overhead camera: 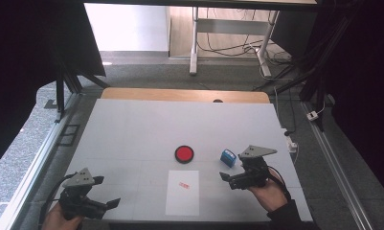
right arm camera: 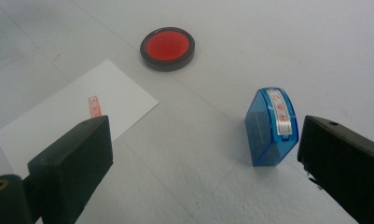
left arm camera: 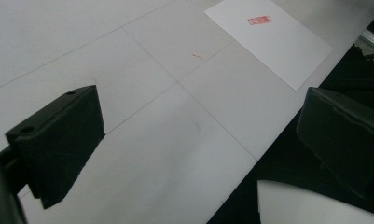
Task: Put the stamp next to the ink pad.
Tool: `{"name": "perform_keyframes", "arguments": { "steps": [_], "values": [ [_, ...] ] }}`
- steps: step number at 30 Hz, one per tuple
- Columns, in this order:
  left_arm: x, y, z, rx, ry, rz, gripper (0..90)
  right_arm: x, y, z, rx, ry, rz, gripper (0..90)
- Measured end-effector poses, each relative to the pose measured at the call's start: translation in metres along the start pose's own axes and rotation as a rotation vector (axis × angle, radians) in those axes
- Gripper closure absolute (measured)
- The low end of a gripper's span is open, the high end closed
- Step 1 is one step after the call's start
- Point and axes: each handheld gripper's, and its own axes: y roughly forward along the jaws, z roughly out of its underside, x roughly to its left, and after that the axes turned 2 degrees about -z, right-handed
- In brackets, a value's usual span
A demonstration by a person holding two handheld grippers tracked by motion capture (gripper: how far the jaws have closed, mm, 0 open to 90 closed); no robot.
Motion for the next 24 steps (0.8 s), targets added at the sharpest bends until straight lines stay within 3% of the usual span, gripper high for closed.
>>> {"name": "perform_keyframes", "arguments": {
  "steps": [12,24],
  "values": [
    [0.001,0.000,0.000,-0.001,-0.003,0.001,0.8,0.004,-0.019,0.016,0.000,0.006,0.028,1.3],
    [0.001,-0.001,0.001,-0.002,-0.006,0.000,0.8,0.004,-0.043,0.034,-0.041,0.065,0.088,0.0]
  ]
}}
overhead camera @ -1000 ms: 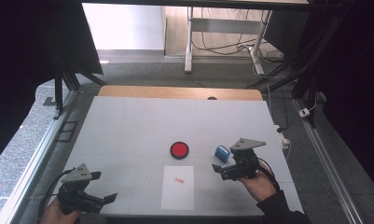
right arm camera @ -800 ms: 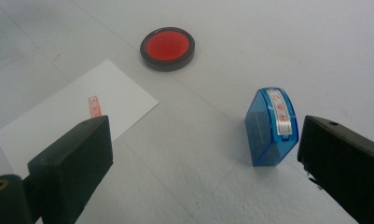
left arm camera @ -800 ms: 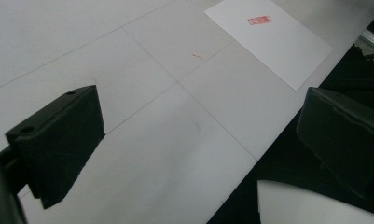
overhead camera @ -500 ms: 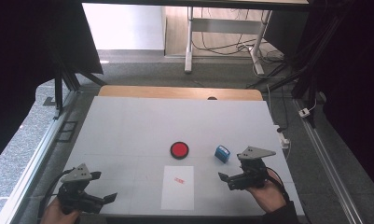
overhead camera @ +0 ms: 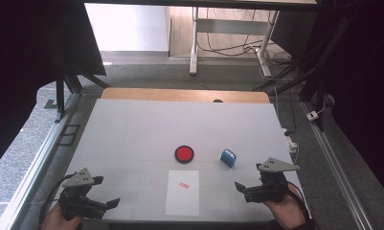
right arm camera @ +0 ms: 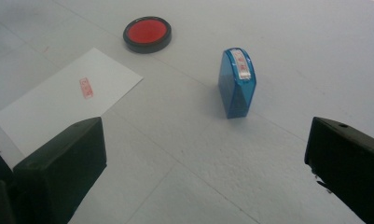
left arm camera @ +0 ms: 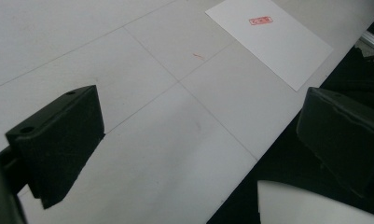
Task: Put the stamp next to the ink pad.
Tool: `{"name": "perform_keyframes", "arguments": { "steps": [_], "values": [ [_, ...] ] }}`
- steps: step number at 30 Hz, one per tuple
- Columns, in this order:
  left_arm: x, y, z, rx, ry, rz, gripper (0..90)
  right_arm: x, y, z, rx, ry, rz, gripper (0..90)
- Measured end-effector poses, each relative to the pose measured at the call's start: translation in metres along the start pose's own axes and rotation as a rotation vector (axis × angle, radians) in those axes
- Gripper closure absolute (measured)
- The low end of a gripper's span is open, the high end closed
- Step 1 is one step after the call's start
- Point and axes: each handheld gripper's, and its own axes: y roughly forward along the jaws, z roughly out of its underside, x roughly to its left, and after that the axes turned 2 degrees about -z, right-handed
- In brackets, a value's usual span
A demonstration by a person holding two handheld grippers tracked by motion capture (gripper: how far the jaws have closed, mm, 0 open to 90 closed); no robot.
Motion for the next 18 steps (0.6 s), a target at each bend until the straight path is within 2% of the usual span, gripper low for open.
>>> {"name": "perform_keyframes", "arguments": {
  "steps": [7,9,18],
  "values": [
    [0.000,0.000,0.000,0.000,0.000,-0.002,0.8,-0.003,-0.011,0.012,-0.002,0.037,0.046,0.0],
    [0.000,0.000,0.000,0.000,-0.001,-0.001,0.8,-0.005,-0.013,0.016,0.000,0.049,0.045,0.0],
    [0.000,0.000,0.000,0.001,0.005,0.000,0.8,-0.005,-0.018,0.029,0.052,0.077,0.072,0.0]
  ]
}}
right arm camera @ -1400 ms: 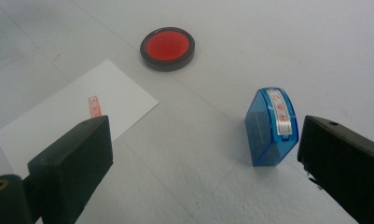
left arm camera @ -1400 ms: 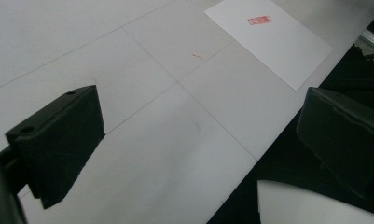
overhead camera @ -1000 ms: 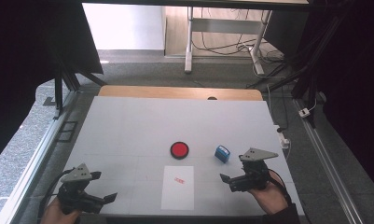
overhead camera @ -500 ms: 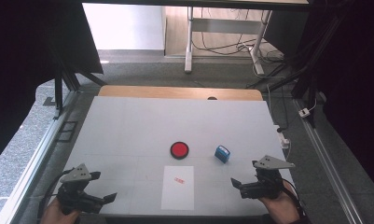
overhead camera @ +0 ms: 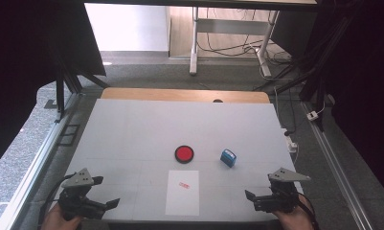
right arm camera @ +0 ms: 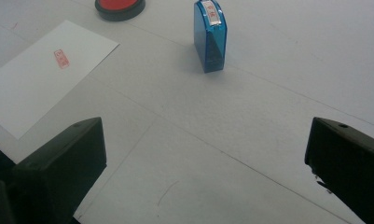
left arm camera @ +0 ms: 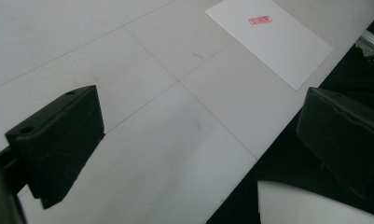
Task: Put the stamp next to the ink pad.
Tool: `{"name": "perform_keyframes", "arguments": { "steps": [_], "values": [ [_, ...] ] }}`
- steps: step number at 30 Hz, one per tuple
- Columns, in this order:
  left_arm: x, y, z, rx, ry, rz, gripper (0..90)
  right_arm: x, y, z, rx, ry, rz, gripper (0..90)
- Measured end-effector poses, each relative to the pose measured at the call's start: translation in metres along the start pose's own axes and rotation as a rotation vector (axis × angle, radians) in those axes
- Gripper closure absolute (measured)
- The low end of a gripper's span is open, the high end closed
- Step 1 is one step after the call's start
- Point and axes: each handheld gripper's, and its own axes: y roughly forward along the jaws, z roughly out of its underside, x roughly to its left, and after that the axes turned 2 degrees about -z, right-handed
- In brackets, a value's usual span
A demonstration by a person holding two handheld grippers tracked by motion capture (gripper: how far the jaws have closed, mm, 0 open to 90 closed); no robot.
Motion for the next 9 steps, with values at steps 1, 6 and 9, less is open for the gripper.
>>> {"name": "perform_keyframes", "arguments": {
  "steps": [1,6,9],
  "values": [
    [-0.0001,0.0001,0.0000,0.002,0.001,-0.002,0.8,0.0001,-0.0012,0.0004,-0.002,-0.001,0.003,0.0],
    [0.0002,0.0002,-0.0001,0.003,-0.001,0.002,0.8,-0.0005,-0.0025,0.0021,0.016,0.017,0.012,0.0],
    [0.0008,0.0013,-0.0013,0.006,-0.007,0.010,0.6,-0.0012,-0.0026,0.0027,0.019,0.014,0.015,0.0]
  ]
}}
